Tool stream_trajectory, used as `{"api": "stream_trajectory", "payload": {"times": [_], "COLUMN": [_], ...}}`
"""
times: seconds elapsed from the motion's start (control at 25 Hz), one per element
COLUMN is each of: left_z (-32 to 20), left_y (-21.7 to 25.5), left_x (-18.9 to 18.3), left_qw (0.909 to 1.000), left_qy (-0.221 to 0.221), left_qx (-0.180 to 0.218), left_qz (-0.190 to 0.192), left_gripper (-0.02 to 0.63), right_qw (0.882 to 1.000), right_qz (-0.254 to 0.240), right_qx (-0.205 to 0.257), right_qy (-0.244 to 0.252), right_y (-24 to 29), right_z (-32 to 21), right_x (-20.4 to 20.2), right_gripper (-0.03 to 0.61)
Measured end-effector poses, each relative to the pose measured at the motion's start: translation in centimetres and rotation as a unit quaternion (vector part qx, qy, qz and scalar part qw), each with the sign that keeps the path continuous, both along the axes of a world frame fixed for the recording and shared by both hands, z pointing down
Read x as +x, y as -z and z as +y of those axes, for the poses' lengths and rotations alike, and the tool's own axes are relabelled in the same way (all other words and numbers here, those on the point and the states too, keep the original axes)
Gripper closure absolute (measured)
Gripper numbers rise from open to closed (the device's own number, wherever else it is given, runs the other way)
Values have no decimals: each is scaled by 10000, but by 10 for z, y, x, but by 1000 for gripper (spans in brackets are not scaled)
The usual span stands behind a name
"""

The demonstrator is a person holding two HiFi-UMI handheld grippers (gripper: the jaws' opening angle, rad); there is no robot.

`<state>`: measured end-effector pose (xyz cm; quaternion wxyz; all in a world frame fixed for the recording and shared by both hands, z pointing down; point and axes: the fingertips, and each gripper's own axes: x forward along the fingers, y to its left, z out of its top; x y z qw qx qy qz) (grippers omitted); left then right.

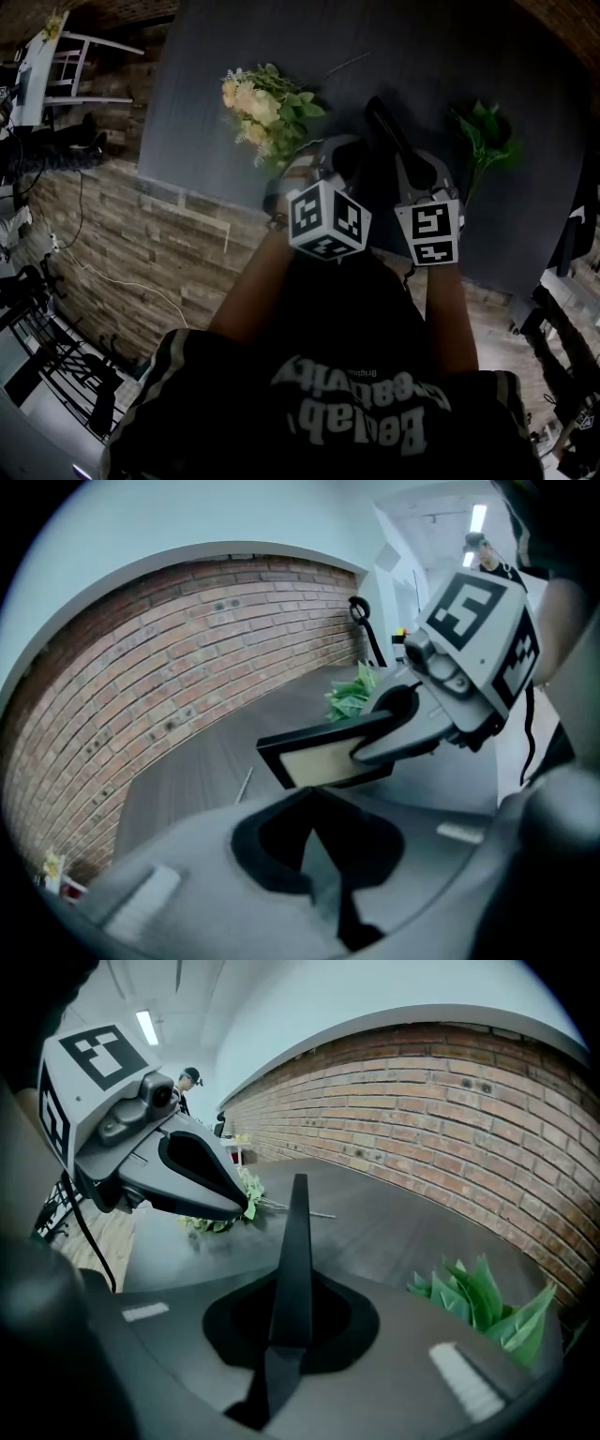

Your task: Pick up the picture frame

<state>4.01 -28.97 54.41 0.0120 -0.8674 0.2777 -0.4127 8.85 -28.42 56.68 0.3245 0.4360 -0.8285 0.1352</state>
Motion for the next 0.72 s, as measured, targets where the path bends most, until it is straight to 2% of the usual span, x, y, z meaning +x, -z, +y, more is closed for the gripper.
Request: {"api": "stream_trajectory", "payload": {"times": [0.72], "left_z": [-13], "left_y": [50], "left_x": [6], "left_qw": [9986], "left_qy": [-85], "left_qx": [515], "left_qz": [-4], "left_gripper": [611], "right_qw": [9987], "right_qz": [-58], "right_qx": [452], "right_qy": [-206], "right_y": [54], "right_z": [-11], "right_x": [12], "right_gripper": [561]}}
